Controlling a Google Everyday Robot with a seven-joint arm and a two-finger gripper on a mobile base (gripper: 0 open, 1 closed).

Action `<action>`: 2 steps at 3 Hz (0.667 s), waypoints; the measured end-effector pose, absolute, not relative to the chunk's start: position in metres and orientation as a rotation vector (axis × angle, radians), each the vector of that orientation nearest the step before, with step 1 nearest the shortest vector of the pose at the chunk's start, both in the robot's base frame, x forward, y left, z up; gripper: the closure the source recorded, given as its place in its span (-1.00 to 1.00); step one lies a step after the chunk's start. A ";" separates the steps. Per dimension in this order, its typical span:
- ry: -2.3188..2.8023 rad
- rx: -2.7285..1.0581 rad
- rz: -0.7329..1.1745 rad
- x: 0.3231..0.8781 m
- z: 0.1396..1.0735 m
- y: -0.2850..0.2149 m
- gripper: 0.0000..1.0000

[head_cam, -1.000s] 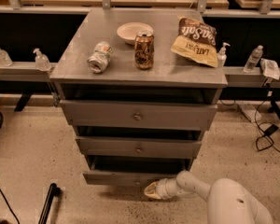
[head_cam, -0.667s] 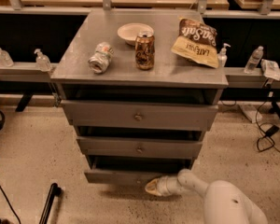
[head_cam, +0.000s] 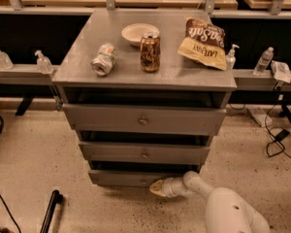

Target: Close bottom drawer

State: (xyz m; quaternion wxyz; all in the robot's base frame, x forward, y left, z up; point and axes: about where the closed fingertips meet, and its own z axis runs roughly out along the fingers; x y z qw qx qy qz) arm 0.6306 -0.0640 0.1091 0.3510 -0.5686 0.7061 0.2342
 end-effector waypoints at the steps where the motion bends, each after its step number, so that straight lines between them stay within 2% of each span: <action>1: 1.829 -1.469 0.605 0.630 0.109 -0.064 1.00; 2: 1.832 -1.443 0.594 0.651 0.104 -0.067 1.00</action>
Offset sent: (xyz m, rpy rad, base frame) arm 0.0627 -0.0153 -0.0135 0.0179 -0.0273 -0.0669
